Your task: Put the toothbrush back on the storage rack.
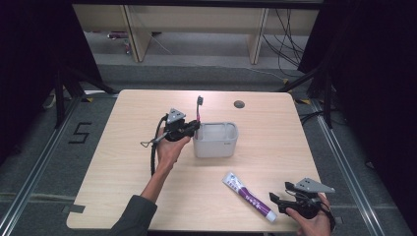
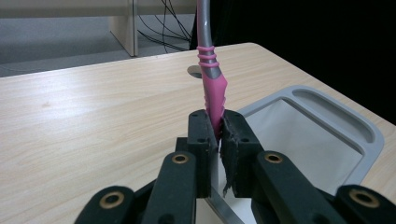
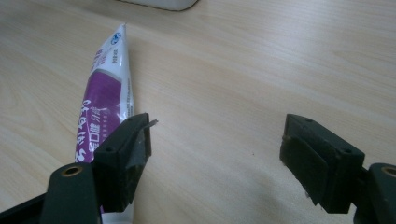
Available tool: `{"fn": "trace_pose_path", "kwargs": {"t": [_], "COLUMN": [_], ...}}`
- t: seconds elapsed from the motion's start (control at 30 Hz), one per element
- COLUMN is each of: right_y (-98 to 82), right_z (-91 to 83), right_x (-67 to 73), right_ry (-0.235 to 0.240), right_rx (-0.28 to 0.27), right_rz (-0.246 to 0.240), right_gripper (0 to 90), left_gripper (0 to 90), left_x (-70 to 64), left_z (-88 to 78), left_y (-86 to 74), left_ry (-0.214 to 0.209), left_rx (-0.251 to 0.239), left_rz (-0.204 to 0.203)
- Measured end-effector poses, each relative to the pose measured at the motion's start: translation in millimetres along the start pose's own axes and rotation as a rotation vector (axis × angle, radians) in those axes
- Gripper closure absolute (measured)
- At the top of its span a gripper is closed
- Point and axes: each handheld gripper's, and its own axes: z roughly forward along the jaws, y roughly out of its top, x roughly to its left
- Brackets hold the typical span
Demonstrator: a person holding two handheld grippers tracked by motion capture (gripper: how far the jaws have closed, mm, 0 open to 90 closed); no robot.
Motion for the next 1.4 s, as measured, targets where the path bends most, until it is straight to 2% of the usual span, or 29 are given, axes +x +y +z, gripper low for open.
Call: {"fn": "trace_pose_path", "kwargs": {"t": [0.33,0.5,0.7,0.73,0.8,0.83,1.03,1.2,1.27,1.4], "right_y": [0.1,0.1,0.1,0.1,0.1,0.3,0.3,0.2,0.2,0.1], "right_z": [0.2,0.0,-0.3,-0.6,-0.6,-1.1,-0.9,-0.8,-0.3,-0.6], "right_x": [0.0,0.2,0.3,0.4,0.3,1.6,0.9,1.0,-0.2,-0.1], "right_ry": [-0.001,0.001,0.001,-0.001,-0.001,0.005,-0.001,0.000,0.005,0.001], "right_rx": [0.000,0.003,0.004,0.007,0.006,0.012,0.008,0.007,0.000,-0.001], "right_rz": [-0.001,0.003,0.007,0.009,0.010,0.028,0.015,0.015,0.004,0.005], "right_gripper": [25.1,25.1,25.1,25.1,25.1,25.1,25.1,25.1,25.1,25.1], "left_gripper": [78.1,73.5,58.4,53.4,50.5,47.0,40.1,35.9,34.7,31.8], "left_x": [-1.3,-2.2,-4.6,-4.9,-5.4,-5.4,-6.7,-7.6,-6.9,-5.2], "left_z": [-1.8,-5.7,-13.7,-15.6,-19.6,-21.9,-34.2,-45.2,-48.4,-55.8], "left_y": [1.0,2.9,6.4,7.0,8.7,9.5,12.0,10.8,9.5,3.4], "left_ry": [0.010,0.013,0.016,0.017,0.024,0.026,0.026,0.002,-0.003,0.000], "left_rx": [0.007,0.002,0.000,0.002,0.008,0.011,0.049,0.045,0.059,0.071], "left_rz": [0.019,0.036,0.041,0.042,0.037,0.042,0.055,0.037,0.036,0.030]}}
